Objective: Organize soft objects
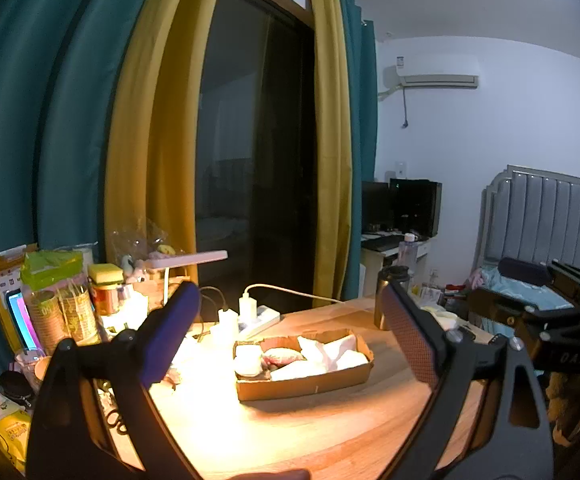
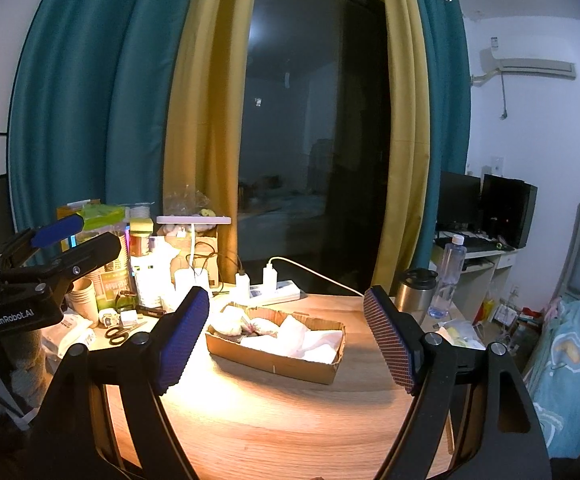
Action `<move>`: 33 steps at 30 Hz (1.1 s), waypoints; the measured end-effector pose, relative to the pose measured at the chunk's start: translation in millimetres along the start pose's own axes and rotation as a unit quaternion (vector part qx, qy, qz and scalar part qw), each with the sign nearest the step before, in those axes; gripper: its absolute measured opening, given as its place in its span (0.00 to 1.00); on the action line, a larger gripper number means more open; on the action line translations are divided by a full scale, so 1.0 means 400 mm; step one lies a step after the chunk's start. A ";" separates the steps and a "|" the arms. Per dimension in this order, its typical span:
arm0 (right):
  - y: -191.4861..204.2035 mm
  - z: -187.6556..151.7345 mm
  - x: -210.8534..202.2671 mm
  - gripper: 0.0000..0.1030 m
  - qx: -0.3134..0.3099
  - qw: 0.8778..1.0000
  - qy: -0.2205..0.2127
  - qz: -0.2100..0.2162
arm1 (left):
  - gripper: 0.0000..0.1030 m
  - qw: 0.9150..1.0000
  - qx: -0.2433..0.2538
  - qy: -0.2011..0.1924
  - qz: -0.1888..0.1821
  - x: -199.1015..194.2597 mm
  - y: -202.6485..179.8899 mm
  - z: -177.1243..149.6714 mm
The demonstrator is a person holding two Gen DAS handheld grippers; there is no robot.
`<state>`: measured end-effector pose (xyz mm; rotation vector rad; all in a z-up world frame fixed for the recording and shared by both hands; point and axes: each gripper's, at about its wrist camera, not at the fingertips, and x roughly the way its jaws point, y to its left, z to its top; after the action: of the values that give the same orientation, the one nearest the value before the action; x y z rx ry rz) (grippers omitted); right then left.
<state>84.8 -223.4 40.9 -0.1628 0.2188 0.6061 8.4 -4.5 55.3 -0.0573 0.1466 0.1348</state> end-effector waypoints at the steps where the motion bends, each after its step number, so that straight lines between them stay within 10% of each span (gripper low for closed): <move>1: 0.000 0.000 0.000 0.80 0.000 1.000 0.000 0.000 | 0.90 1.000 0.000 0.000 0.000 0.000 0.001 0.000; 33: 0.000 0.000 0.004 0.80 0.000 1.000 0.002 0.002 | 0.90 1.000 -0.006 0.003 -0.007 0.002 0.007 0.003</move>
<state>86.0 -222.3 40.6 -0.1631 0.2227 0.6090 9.0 -1.7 56.1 -0.0701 0.1512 0.1207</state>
